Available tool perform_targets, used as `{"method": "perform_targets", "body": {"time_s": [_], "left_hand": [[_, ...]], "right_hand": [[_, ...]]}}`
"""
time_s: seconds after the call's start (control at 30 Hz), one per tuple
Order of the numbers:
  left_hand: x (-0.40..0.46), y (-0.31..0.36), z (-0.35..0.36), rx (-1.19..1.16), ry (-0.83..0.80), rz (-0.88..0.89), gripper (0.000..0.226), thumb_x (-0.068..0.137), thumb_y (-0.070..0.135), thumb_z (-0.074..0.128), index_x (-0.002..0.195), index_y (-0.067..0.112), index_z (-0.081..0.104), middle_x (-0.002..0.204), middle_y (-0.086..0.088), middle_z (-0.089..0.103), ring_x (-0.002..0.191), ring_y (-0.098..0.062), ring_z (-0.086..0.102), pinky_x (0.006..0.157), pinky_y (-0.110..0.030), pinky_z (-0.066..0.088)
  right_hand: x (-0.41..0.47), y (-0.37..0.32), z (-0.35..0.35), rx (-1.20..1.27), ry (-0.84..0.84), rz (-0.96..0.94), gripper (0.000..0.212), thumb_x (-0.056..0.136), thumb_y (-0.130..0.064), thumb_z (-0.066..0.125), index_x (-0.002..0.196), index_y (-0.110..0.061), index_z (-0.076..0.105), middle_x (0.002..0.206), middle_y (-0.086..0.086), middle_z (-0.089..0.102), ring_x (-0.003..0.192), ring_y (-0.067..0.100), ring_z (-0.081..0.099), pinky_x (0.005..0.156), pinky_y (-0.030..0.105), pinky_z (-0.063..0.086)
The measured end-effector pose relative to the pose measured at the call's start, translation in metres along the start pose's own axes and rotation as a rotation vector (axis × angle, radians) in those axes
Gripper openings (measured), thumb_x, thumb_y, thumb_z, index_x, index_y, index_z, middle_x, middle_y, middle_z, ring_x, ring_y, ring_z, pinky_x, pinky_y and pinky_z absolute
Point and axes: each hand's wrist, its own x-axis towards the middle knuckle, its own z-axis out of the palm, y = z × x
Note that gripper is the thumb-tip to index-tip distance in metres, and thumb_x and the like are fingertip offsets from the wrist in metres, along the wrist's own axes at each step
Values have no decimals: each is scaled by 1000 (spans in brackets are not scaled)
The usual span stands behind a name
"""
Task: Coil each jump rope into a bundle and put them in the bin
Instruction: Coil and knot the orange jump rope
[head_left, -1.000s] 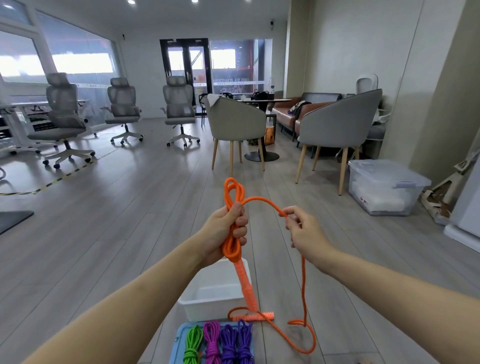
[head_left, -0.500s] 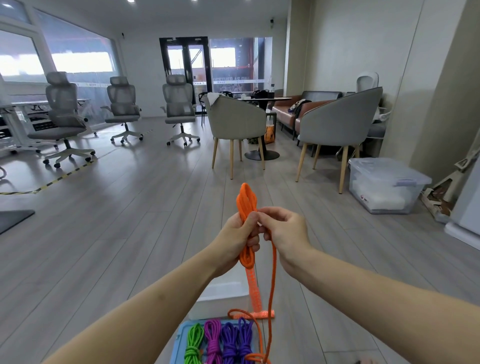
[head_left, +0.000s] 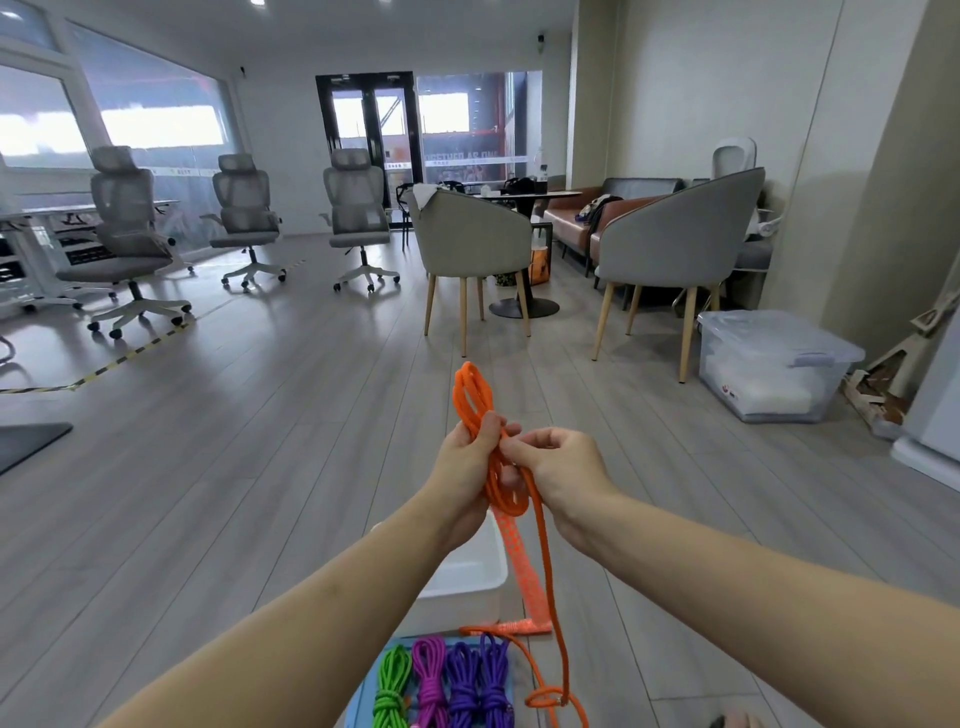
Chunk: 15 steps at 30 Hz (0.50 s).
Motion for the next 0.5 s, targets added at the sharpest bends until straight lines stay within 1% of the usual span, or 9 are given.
{"method": "perform_targets", "body": {"time_s": [0.03,0.07,0.1,0.13,0.2,0.27,0.33,0.4,0.5], "left_hand": [[3,0,0,-42,36,4,23,107,33,50,104,11,55,89,-6,68,56,-17,64,55,-32,54],[7,2,0,-95,79,18,22,107,32,50,104,10,55,91,-6,68,67,-18,69,61,-35,57],[11,6,-1,-162,123,30,21,108,31,49,103,11,54,89,-5,67,76,-19,71,67,-38,58],[15,10,-2,-235,166,37,20,108,31,48,101,13,54,84,-3,63,78,-18,70,71,-39,56],[25,25,-8,-380,252,42,23,108,34,47,95,15,52,74,1,56,66,-14,64,73,-41,53],[33,42,-16,-492,324,60,30,108,38,46,89,16,50,67,4,51,51,-10,53,67,-36,55],[37,58,-23,-532,345,83,32,108,40,45,87,17,47,63,7,48,41,-7,43,50,-25,47],[38,66,-27,-507,348,118,31,108,41,46,87,18,46,61,8,45,39,-5,36,40,-19,36],[38,73,-34,-449,294,186,28,107,38,49,88,19,46,64,6,41,41,-4,31,38,-18,31]], "right_hand": [[-2,1,1,-35,-17,-2,21,93,-7,73,103,9,64,63,11,66,49,15,61,54,28,55],[-4,1,2,-76,-45,-8,21,94,-9,72,102,10,66,62,10,65,48,14,59,52,27,54],[-6,0,1,-134,-91,-19,20,95,-11,70,101,8,68,62,10,65,48,13,59,51,25,52],[-9,-1,-1,-217,-153,-42,18,96,-14,69,99,4,70,63,9,64,49,12,59,50,24,49],[-15,-4,-4,-432,-292,-134,14,97,-19,68,94,-7,74,60,6,64,50,11,59,49,22,46],[-16,-3,-7,-596,-361,-203,13,97,-24,69,90,-15,76,60,6,66,51,13,59,49,22,45],[-12,-3,-11,-626,-395,-213,15,97,-28,70,89,-18,77,67,4,67,52,14,57,49,22,44],[-9,-7,-19,-632,-481,-197,20,98,-32,68,92,-15,77,73,2,68,53,11,53,50,22,43],[-7,-18,-40,-804,-598,-233,23,100,-37,63,94,-20,77,73,-2,69,58,5,53,56,21,42]]}}
